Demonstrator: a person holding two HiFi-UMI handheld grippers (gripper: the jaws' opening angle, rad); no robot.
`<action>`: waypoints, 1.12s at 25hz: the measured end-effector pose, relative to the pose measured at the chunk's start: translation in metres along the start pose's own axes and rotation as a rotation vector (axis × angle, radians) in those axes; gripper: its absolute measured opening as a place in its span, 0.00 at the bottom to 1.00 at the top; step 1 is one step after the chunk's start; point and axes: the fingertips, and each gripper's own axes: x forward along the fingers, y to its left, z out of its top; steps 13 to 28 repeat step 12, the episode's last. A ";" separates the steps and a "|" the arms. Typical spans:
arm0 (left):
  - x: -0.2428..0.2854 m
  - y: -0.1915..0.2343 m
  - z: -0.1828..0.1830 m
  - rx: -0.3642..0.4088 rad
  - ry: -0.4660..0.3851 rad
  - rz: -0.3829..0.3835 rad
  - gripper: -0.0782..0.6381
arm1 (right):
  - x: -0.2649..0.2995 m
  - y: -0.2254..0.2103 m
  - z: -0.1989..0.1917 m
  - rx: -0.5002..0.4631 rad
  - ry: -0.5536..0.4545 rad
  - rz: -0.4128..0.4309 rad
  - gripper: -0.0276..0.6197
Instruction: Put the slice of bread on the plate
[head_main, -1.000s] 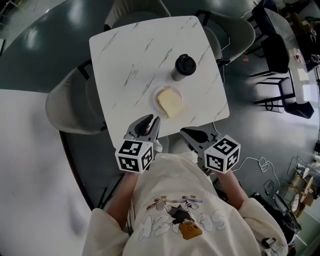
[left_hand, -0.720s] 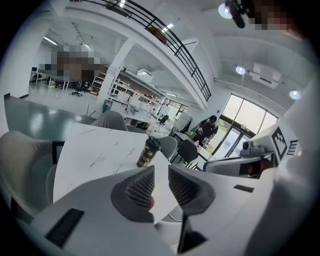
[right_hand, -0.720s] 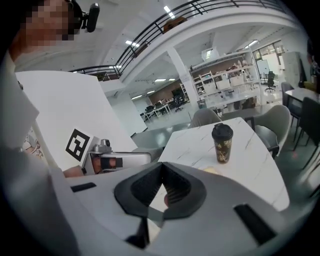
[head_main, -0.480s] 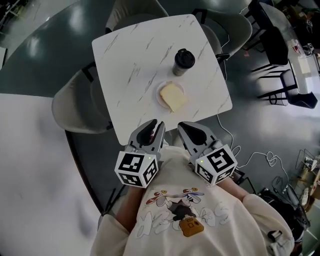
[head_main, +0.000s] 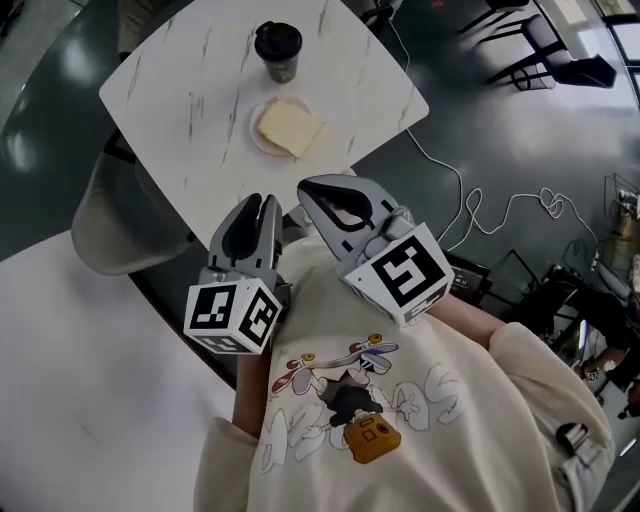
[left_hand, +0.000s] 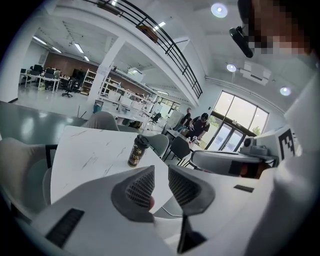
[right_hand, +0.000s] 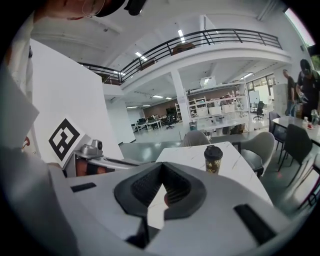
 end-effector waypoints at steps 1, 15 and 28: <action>0.000 -0.002 -0.004 0.000 0.010 -0.007 0.24 | -0.003 -0.002 -0.004 0.018 -0.007 -0.012 0.05; 0.016 -0.020 -0.024 -0.020 0.056 -0.078 0.24 | -0.014 -0.017 -0.020 0.067 -0.003 -0.057 0.05; 0.016 -0.020 -0.024 -0.020 0.056 -0.078 0.24 | -0.014 -0.017 -0.020 0.067 -0.003 -0.057 0.05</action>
